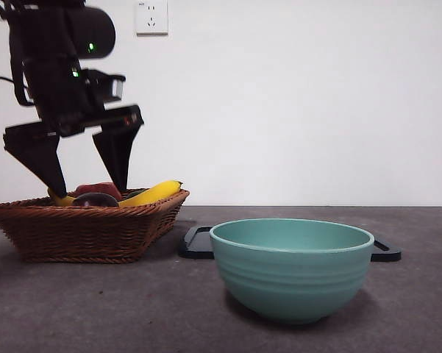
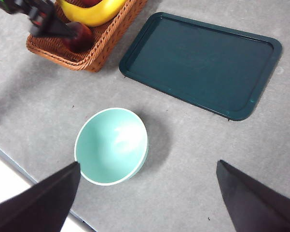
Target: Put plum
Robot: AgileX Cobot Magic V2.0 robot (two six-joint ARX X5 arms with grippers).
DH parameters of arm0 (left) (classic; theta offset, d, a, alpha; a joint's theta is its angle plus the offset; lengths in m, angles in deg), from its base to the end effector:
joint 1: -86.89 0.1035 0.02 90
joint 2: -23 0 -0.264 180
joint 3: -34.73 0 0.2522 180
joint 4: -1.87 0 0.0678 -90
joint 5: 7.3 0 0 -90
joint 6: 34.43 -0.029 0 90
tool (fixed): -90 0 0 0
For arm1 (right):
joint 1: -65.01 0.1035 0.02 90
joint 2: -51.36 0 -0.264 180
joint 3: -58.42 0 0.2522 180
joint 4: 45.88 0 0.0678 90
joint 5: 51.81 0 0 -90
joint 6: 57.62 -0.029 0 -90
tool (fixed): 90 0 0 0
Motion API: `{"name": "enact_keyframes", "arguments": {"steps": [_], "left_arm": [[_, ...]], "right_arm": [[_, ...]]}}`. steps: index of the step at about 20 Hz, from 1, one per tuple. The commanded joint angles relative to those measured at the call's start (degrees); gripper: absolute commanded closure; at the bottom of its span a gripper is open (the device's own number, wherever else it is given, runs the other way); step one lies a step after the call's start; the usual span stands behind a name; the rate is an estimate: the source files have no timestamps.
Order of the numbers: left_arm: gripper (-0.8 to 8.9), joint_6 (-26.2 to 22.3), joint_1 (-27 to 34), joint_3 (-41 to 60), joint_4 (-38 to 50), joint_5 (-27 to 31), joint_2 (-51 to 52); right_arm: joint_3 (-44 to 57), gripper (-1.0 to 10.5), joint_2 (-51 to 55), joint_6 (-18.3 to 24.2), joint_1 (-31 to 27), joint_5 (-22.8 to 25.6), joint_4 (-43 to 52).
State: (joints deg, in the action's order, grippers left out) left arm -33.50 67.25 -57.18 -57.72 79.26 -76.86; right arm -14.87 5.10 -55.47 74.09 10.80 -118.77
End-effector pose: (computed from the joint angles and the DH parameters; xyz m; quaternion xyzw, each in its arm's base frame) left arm 0.3309 -0.1199 0.2393 0.0717 0.5516 -0.1618 0.8151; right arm 0.1236 0.0333 0.3417 0.0456 0.3792 0.2954 0.8757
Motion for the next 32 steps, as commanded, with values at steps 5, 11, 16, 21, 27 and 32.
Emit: {"name": "enact_keyframes", "arguments": {"steps": [5, 11, 16, 21, 27, 32], "left_arm": [[3.22, -1.0, -0.3, -1.3, 2.2, 0.2, -4.8], [4.22, -1.5, -0.3, -1.3, 2.1, 0.3, -7.0], [5.43, -1.5, -0.3, -1.3, 2.1, 0.3, -7.0], [5.43, -1.5, -0.3, -1.3, 1.7, 0.3, -5.7], [5.43, -1.5, -1.8, -1.3, 1.7, 0.2, 4.8], [5.43, -1.5, -8.2, -1.3, 0.7, -4.9, 15.6]], "right_arm": [[-1.3, 4.9, -0.5, -0.3, 0.2, -0.2, 0.4], [-1.3, 4.9, -0.5, -0.3, 0.2, -0.2, 0.4], [-1.3, 4.9, -0.5, -0.2, 0.2, -0.2, 0.6], [-1.3, 4.9, -0.5, -0.2, 0.2, -0.2, 0.6], [-1.3, 4.9, -0.5, -0.2, 0.2, -0.2, 0.6], [-1.3, 4.9, -0.5, -0.2, 0.2, -0.2, 0.6]]}}
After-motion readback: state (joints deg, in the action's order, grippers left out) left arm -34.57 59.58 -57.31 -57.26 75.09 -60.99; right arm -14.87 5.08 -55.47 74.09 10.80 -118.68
